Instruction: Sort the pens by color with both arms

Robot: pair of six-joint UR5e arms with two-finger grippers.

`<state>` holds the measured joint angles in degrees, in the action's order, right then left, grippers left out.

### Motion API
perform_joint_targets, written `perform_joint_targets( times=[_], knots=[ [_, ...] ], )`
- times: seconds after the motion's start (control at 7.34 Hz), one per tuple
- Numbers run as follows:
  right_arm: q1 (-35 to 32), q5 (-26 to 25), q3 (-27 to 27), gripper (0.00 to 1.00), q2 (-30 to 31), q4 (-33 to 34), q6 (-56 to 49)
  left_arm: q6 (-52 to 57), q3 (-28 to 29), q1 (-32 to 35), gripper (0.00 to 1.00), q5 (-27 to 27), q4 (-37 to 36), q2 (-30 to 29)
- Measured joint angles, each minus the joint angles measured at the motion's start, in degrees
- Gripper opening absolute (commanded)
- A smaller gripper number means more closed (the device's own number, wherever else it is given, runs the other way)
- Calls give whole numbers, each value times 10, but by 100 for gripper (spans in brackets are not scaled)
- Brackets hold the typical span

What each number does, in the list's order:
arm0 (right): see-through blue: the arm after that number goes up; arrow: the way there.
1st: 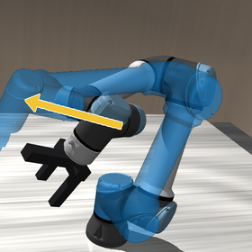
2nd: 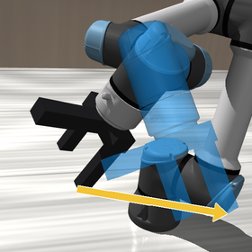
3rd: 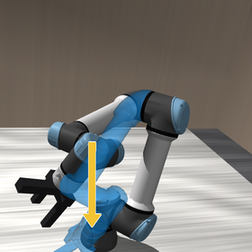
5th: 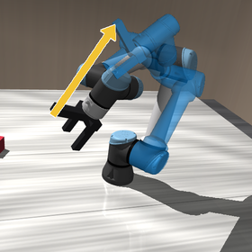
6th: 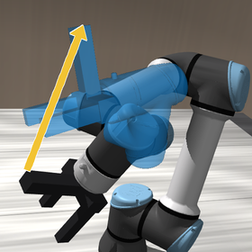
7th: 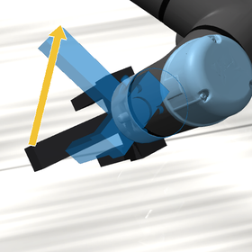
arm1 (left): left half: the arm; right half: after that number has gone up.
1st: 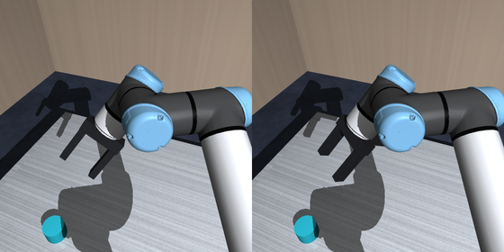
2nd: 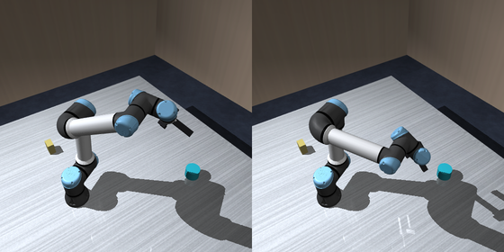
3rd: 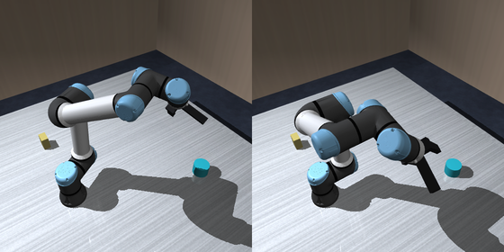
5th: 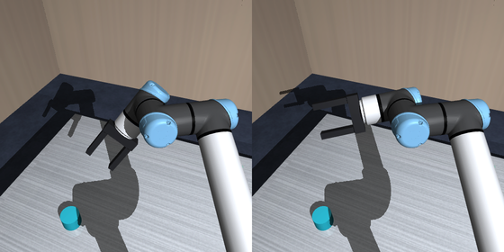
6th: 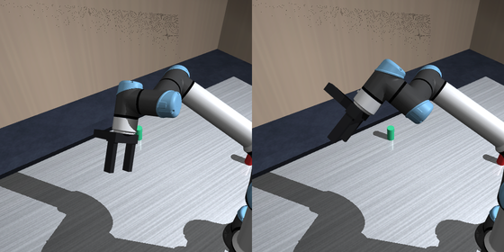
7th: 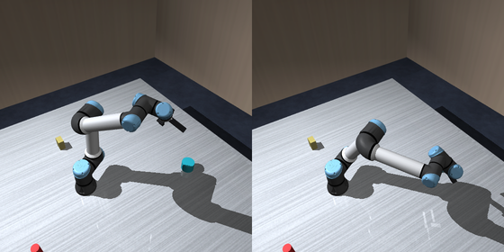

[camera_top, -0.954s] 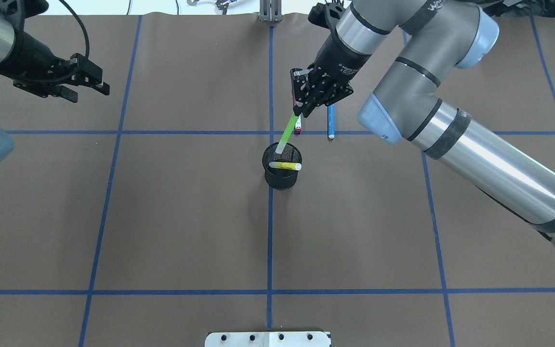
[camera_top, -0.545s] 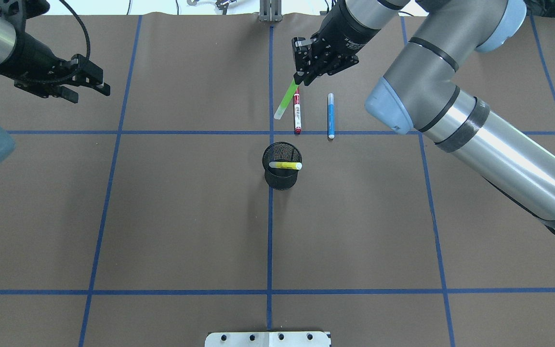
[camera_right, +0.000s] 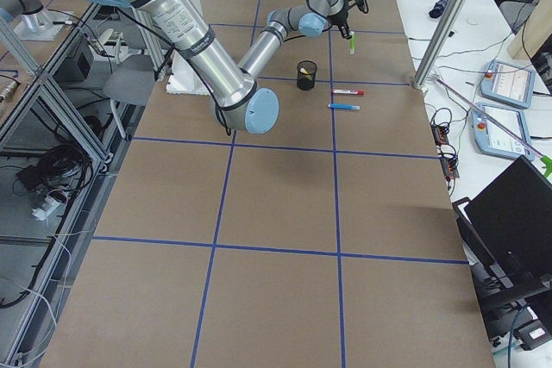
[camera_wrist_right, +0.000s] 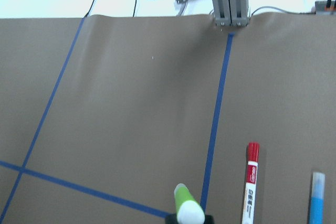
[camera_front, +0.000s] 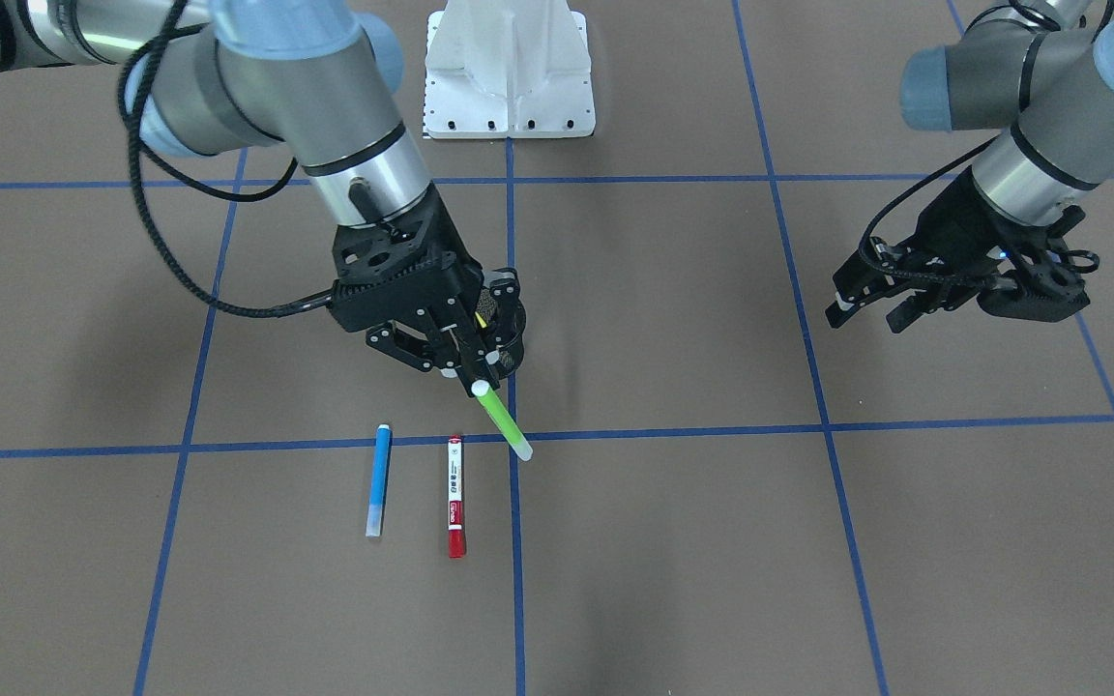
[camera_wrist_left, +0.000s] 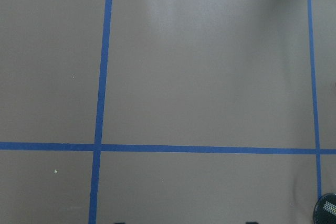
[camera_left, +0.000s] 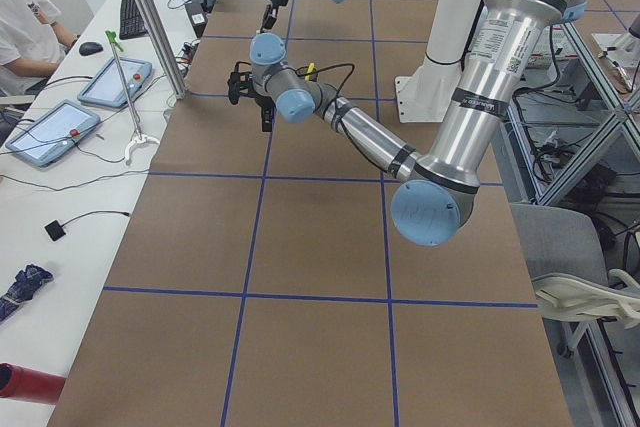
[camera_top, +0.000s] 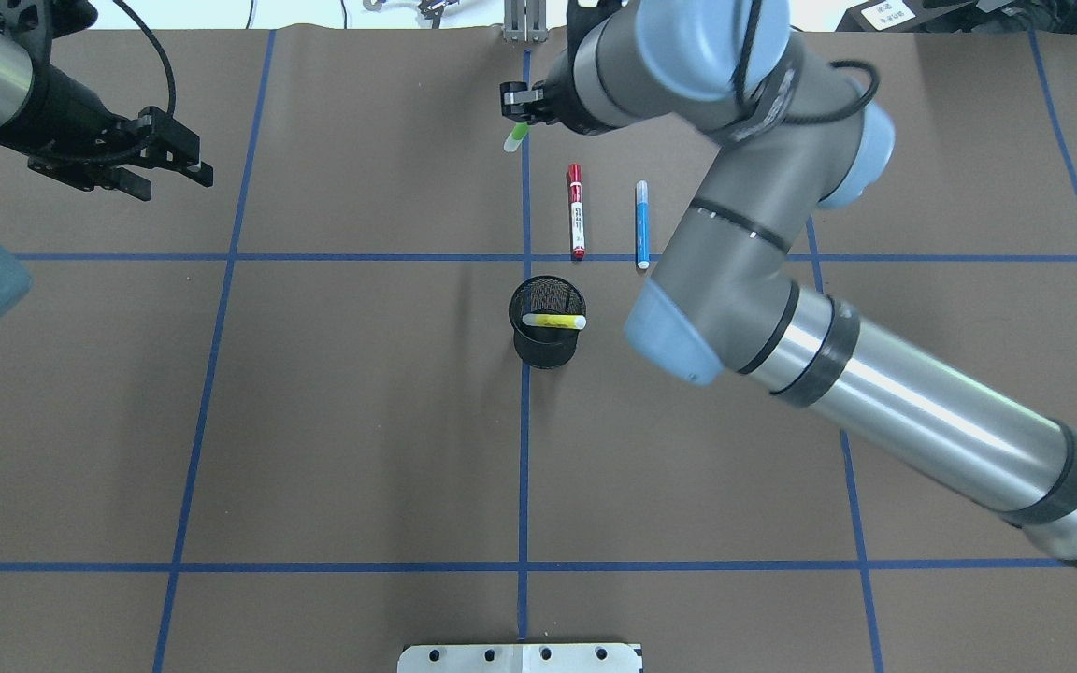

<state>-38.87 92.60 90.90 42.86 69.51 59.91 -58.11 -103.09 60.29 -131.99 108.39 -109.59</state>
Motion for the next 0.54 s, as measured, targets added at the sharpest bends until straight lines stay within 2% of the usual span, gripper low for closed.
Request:
perform_joint_targets(
  times=[0.27,0.54],
  knots=[
    [75,-197,-54,0,-14,-38,23,1,-1,0,81,0,1,1],
    [107,-321,-141,0,-39,-88,40,1,-1,0,81,0,2,1]
  ],
)
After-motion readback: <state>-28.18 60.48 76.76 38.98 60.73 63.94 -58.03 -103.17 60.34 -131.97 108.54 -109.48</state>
